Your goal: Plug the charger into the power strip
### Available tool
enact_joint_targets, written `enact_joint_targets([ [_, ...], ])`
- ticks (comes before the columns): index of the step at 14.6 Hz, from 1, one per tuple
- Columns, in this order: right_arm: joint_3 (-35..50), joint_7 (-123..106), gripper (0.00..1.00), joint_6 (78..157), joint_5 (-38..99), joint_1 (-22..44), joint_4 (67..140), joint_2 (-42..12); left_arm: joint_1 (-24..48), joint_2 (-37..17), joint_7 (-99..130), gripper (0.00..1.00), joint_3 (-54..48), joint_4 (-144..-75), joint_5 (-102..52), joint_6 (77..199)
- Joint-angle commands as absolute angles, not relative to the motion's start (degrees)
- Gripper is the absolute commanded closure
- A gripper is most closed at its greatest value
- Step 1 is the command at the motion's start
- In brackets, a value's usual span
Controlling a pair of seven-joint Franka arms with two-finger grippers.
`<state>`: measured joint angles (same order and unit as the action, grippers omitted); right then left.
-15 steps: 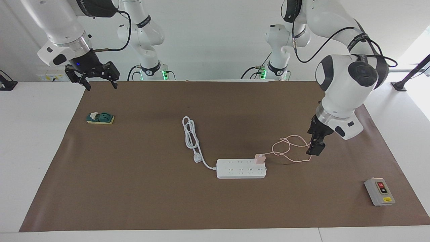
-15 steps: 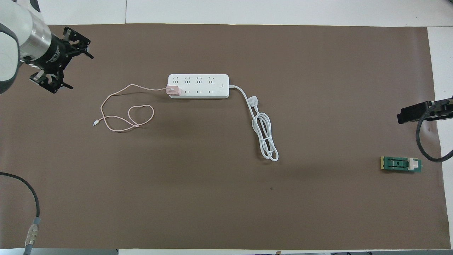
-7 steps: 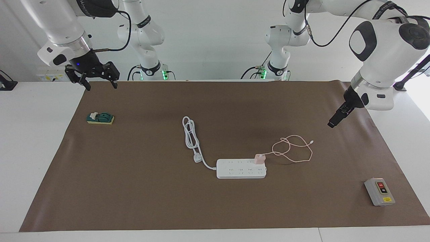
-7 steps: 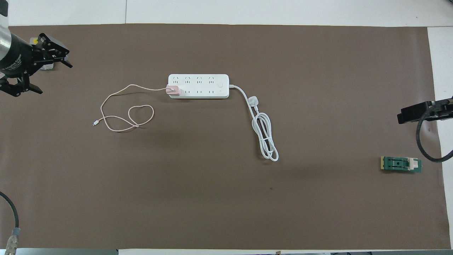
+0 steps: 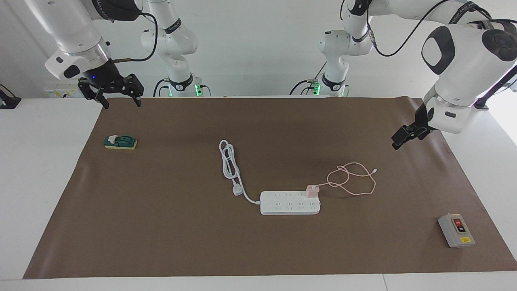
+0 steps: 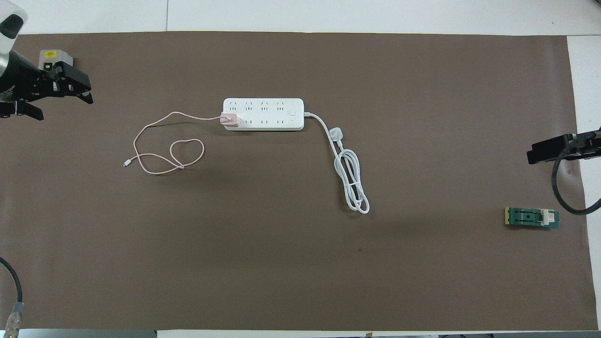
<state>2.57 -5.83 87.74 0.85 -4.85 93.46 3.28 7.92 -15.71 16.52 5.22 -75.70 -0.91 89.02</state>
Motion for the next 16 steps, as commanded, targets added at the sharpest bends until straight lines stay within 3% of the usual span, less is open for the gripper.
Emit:
enact_joint_targets([
  [1,3.3,-6.8,0.00,87.5,0.4,-5.9,94.8,4.6,7.6,-11.7,12.8,0.00,5.1,-79.3,0.3,88.1],
  [13,3.3,-6.8,0.00,87.5,0.4,-5.9,94.8,4.6,5.9,-2.9,11.4,0.00,4.2,-84.2,0.3,83.5],
  [16,3.3,-6.8,0.00,87.5,0.4,-5.9,94.8,4.6,4.8,0.7,10.5,0.00,2.2,-90.7,0.4,85.3],
])
